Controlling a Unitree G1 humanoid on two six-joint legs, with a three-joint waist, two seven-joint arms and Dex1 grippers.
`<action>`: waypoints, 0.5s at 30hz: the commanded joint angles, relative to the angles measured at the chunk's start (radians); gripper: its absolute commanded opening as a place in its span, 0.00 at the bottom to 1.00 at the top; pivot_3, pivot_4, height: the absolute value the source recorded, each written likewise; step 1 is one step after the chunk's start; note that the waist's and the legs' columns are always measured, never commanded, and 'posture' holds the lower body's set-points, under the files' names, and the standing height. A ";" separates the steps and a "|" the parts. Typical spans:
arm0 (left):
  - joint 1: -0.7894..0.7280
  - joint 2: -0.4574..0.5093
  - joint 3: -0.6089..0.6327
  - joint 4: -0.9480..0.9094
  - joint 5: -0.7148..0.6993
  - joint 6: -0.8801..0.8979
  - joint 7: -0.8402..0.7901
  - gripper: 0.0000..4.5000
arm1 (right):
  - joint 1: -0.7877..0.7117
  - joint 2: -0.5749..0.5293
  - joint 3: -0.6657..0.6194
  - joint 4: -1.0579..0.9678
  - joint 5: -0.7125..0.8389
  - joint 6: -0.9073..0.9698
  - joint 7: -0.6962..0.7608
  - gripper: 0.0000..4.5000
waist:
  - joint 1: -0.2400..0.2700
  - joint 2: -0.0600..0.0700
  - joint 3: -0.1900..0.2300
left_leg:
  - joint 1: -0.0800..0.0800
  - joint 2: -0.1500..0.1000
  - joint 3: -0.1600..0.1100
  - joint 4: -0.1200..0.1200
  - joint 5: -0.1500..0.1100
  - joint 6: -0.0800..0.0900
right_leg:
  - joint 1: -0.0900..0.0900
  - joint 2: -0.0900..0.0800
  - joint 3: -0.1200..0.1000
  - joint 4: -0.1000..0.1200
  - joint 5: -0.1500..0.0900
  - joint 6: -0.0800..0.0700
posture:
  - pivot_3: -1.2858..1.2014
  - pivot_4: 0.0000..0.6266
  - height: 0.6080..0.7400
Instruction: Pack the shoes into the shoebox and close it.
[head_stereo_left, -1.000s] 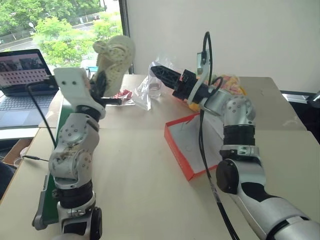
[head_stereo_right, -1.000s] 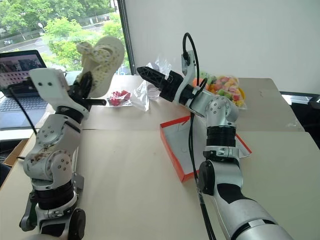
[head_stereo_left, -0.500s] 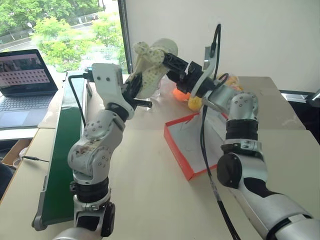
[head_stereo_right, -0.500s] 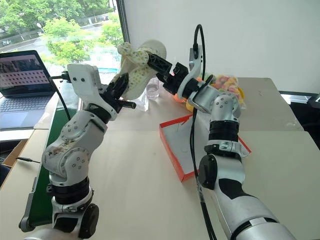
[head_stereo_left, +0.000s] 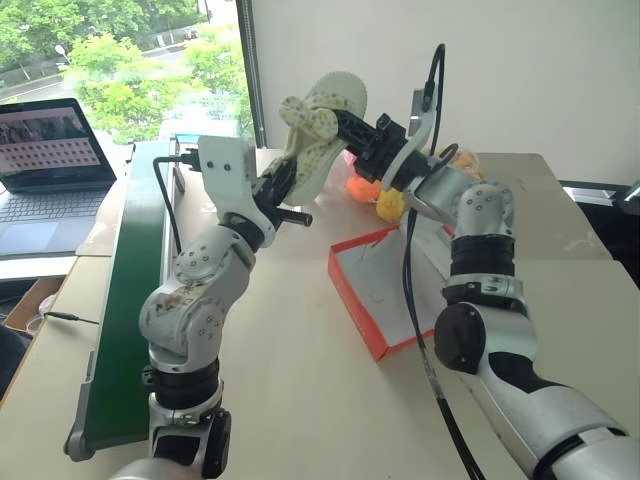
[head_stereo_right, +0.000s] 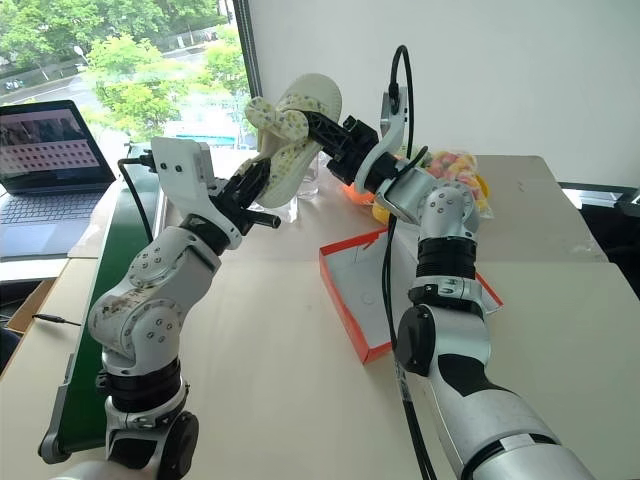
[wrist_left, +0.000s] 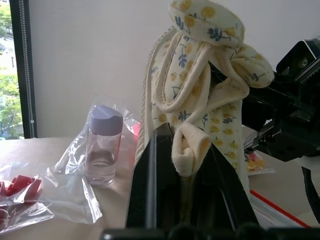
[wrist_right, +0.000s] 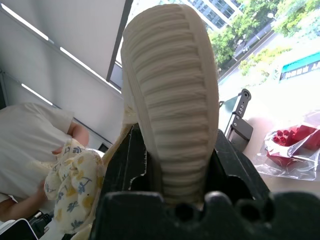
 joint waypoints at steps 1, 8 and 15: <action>-0.017 0.018 0.036 -0.027 -0.065 0.033 -0.038 0.18 | -0.030 -0.018 -0.003 -0.042 0.019 -0.032 0.019 0.16 | 0.000 0.000 0.000 | 0.000 0.000 0.000 0.000 0.000 0.000 | 0.000 0.000 0.000 0.000 0.000 0.000 | 0.52 0.24 1.00; -0.026 0.180 0.204 -0.084 -0.429 0.245 -0.183 0.57 | -0.062 -0.147 0.093 -0.034 -0.111 -0.088 0.053 0.14 | 0.000 0.000 0.001 | 0.000 0.000 0.000 0.001 0.000 0.000 | 0.000 0.000 0.000 0.000 0.000 0.000 | 0.52 0.24 1.00; 0.044 0.380 0.179 -0.102 -0.518 0.311 -0.263 0.57 | -0.065 -0.362 0.392 -0.122 -0.329 0.019 0.154 0.14 | 0.000 0.001 0.001 | 0.000 -0.001 0.000 0.001 0.000 0.000 | 0.000 0.000 0.001 -0.001 -0.001 0.002 | 0.52 0.24 1.00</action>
